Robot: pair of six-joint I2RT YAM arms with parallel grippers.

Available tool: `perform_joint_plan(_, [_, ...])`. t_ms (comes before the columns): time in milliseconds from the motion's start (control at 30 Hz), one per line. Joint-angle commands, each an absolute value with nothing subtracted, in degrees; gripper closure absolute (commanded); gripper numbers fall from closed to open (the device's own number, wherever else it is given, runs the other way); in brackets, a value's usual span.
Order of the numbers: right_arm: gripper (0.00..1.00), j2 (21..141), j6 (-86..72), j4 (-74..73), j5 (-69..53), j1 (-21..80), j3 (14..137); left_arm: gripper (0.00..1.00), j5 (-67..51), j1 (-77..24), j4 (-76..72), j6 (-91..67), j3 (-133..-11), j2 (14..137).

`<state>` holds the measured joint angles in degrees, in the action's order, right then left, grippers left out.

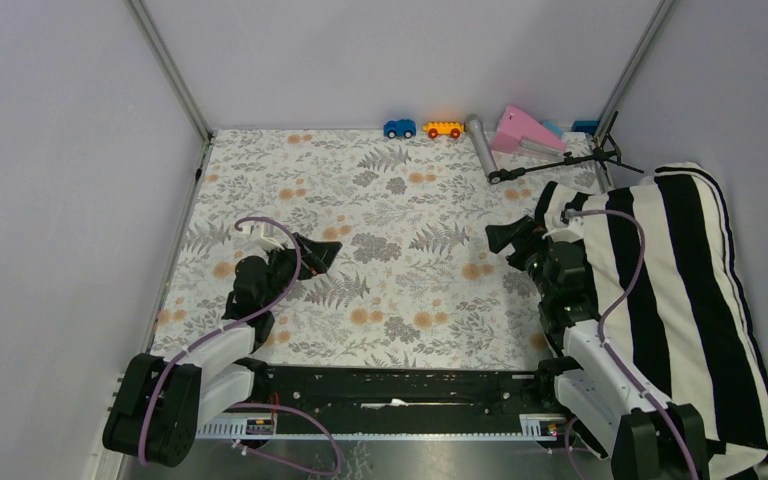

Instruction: Remove the pillowcase from the pillow

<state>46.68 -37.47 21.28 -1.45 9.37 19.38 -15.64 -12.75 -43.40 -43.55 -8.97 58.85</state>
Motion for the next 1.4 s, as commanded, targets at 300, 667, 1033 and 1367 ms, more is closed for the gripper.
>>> perform_joint_plan(300, [0.00,48.8,-31.6,-23.4,40.7,10.8,54.0,0.01,-16.7,-13.0,-46.7,-43.1,-9.7,56.3])
perform_joint_plan(667, [0.00,51.6,-40.8,-28.2,58.1,6.9,48.7,0.01,-17.0,-13.0,-46.8,-43.2,-9.4,55.8])
perform_joint_plan(1033, [0.11,65.1,-51.3,-21.4,36.8,-17.2,39.2,0.01,-17.2,-13.0,-46.6,-43.4,-9.5,55.7])
perform_joint_plan(1367, [1.00,49.1,-45.5,-21.4,33.1,-17.7,39.8,0.01,-17.6,-13.1,-46.6,-43.8,-9.8,56.5])
